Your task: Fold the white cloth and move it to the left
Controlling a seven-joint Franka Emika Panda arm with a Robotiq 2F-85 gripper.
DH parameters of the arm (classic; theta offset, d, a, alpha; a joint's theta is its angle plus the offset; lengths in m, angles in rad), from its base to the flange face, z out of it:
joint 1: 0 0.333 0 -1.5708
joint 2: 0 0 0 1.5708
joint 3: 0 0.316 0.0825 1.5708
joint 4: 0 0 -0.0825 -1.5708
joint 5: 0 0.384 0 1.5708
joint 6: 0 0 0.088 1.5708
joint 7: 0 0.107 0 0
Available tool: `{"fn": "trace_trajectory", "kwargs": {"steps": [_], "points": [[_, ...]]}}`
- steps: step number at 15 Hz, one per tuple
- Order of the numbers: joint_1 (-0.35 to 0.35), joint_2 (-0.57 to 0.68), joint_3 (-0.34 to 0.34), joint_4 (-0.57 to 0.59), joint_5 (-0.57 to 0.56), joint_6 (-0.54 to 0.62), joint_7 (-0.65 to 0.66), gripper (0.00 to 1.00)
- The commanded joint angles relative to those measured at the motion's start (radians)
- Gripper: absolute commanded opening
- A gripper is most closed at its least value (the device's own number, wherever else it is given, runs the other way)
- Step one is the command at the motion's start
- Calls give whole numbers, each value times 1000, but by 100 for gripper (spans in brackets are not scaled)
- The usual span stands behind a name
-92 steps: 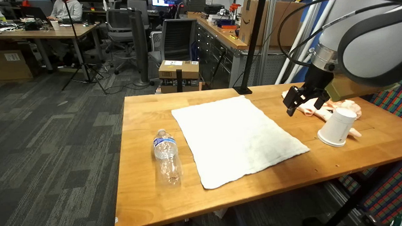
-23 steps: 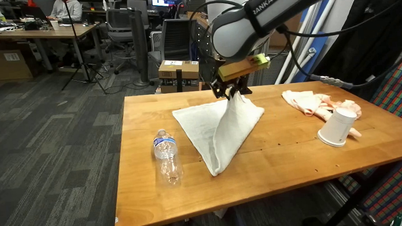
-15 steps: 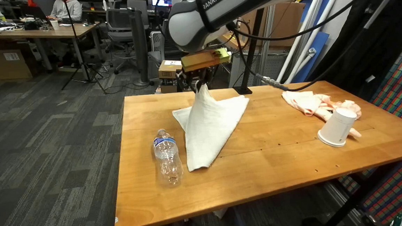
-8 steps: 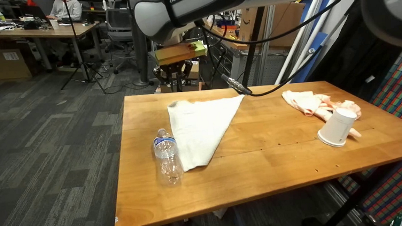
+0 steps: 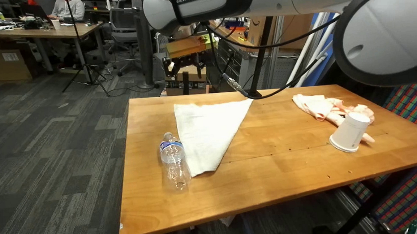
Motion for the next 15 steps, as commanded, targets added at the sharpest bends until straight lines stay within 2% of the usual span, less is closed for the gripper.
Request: {"fn": "trace_trajectory", "kwargs": {"steps": [1, 9, 15], "points": [[-45, 38, -19, 91, 0, -7, -37, 100], [-174, 11, -13, 10, 24, 100, 1, 100], [-256, -10, -14, -112, 14, 233, -8, 100]]}}
